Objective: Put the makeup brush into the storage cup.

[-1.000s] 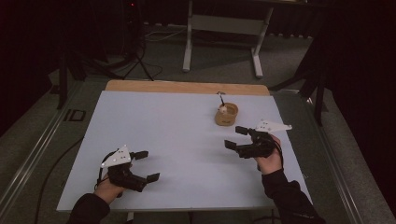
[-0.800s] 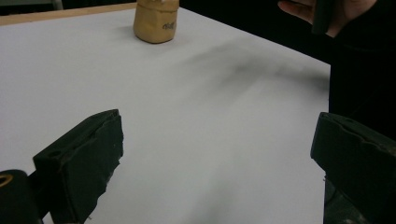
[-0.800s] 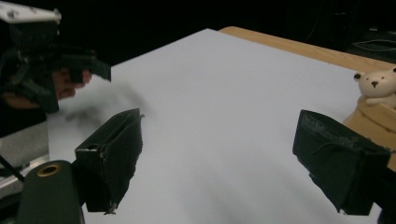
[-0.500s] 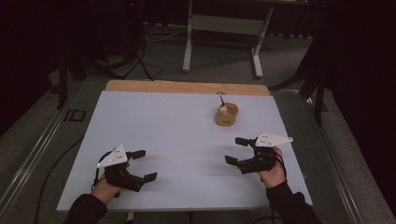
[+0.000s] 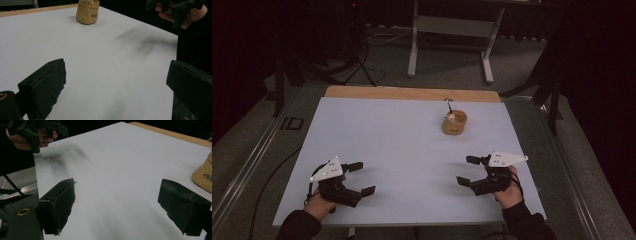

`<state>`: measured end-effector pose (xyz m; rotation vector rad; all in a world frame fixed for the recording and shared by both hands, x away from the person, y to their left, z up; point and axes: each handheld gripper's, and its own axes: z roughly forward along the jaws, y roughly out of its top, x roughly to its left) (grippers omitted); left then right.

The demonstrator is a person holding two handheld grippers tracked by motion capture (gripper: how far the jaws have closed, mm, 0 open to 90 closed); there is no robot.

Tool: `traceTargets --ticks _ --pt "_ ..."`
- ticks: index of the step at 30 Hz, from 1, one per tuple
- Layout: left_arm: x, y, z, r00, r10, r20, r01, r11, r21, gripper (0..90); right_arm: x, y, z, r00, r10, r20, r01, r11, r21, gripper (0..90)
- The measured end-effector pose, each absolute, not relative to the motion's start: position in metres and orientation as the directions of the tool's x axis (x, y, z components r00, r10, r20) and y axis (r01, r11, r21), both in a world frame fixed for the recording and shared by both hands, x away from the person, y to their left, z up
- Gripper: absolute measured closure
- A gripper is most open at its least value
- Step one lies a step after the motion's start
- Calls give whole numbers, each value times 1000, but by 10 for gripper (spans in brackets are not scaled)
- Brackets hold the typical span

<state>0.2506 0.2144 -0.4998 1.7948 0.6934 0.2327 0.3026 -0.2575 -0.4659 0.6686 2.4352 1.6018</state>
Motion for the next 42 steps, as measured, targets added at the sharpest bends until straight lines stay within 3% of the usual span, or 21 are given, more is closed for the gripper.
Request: traceTargets --ticks 13,28,42 --pt "245 229 -503 793 584 -173 330 -172 928 30 297 -275 -480 -893 440 96 273 360 892 135" --pt "240 248 -510 715 686 -134 360 -197 912 34 300 -297 -495 -840 534 98 331 361 872 129" --pt "239 264 -513 691 711 -128 381 -209 901 35 303 -302 -500 -810 580 86 360 376 854 134"
